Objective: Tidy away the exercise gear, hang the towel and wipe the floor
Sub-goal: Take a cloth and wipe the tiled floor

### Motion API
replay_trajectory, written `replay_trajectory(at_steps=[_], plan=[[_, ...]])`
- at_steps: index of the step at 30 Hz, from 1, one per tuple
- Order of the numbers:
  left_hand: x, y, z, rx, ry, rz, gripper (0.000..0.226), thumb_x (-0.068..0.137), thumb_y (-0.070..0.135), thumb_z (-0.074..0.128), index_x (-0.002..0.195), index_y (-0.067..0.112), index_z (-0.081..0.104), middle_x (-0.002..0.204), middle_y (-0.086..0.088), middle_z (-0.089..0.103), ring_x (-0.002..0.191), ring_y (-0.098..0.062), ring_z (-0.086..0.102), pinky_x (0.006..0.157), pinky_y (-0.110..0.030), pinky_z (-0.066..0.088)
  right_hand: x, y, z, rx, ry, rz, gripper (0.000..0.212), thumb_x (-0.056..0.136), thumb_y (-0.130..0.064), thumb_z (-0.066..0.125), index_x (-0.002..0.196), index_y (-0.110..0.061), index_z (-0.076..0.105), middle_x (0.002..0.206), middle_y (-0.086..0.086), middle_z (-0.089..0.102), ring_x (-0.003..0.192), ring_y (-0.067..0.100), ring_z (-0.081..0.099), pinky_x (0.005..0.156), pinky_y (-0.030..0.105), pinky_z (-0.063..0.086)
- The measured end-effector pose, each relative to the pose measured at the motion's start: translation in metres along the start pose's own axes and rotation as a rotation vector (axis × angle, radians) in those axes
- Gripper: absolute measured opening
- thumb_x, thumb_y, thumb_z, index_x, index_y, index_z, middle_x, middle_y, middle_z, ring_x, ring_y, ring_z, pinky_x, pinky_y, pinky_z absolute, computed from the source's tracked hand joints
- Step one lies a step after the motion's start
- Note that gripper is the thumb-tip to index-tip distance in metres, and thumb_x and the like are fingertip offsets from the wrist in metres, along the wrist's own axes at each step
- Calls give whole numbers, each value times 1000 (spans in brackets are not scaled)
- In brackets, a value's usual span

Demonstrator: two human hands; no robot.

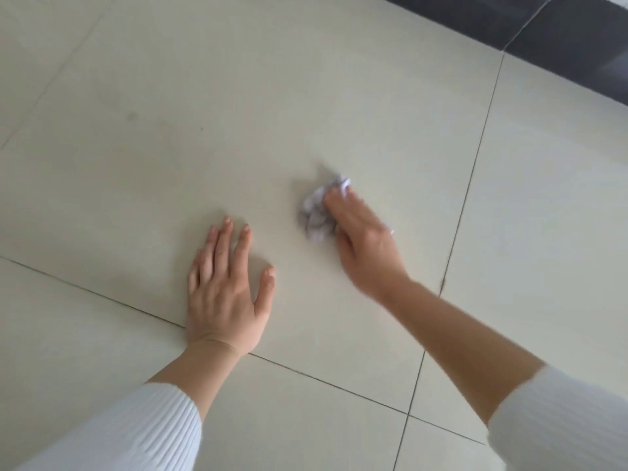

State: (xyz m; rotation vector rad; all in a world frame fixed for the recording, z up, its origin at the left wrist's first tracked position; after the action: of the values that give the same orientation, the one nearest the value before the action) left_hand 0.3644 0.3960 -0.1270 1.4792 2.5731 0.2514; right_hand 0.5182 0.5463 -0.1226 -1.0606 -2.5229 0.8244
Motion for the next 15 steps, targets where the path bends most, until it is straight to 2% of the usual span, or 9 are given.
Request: replay_trajectory(at_steps=[3, 5, 8, 11, 12, 13, 15], plan=[[0, 1, -1, 4, -12, 1, 66, 91, 49, 31, 148, 17, 32, 158, -5, 23, 145, -24, 19, 114, -41, 21, -35, -1, -8, -75, -192, -219, 53, 87, 9, 50, 139, -4, 48, 148, 9, 43, 141, 25, 33, 118, 37, 25], [0, 1, -2, 7, -17, -8, 66, 91, 49, 32, 148, 17, 32, 158, -5, 23, 145, -24, 19, 113, -40, 20, -29, 25, -28, -114, -186, -235, 60, 81, 13, 48, 138, -6, 49, 148, 8, 43, 141, 24, 35, 116, 38, 28], [0, 1, -2, 10, -28, -13, 65, 91, 50, 31, 149, 18, 30, 159, -4, 21, 146, -23, 18, 113, -39, 18, 7, 69, -62, -125, 66, 99, 65, 79, 16, 43, 139, -8, 49, 149, 9, 40, 141, 27, 33, 114, 35, 31], [0, 0, -2, 19, -25, -6, 65, 92, 49, 32, 149, 18, 29, 159, -4, 21, 146, -23, 18, 113, -38, 18, 53, 90, -74, -139, 292, 452, 58, 73, 7, 31, 122, -10, 55, 142, 7, 48, 131, 33, 44, 92, 27, 41], [0, 0, -2, 24, -21, -3, 65, 92, 49, 31, 149, 18, 30, 159, -4, 22, 146, -23, 18, 113, -38, 18, 70, 91, -73, -132, 338, 515, 57, 68, 3, 29, 118, -9, 54, 140, 7, 49, 126, 34, 46, 88, 28, 40], [-1, 0, -2, 28, -19, -1, 65, 92, 49, 31, 149, 17, 30, 158, -5, 22, 146, -23, 18, 113, -38, 18, 84, 90, -71, -125, 371, 553, 59, 65, 1, 27, 117, -8, 53, 139, 8, 48, 124, 33, 46, 91, 31, 42], [-1, 1, -3, 30, -14, 1, 65, 92, 48, 32, 149, 17, 30, 158, -5, 22, 146, -24, 19, 113, -38, 19, 106, 84, -63, -123, 371, 544, 58, 64, 0, 28, 116, -7, 53, 137, 10, 49, 124, 33, 45, 91, 34, 42]])
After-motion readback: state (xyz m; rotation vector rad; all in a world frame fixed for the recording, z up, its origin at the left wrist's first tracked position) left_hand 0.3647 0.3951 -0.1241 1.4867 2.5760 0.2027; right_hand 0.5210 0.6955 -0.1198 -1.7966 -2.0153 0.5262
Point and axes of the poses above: each hand's wrist, its own x-axis towards the middle knuckle, its own z-axis out of the palm, y = z × x, the point moved 2 cm from there along x, towards the middle knuckle
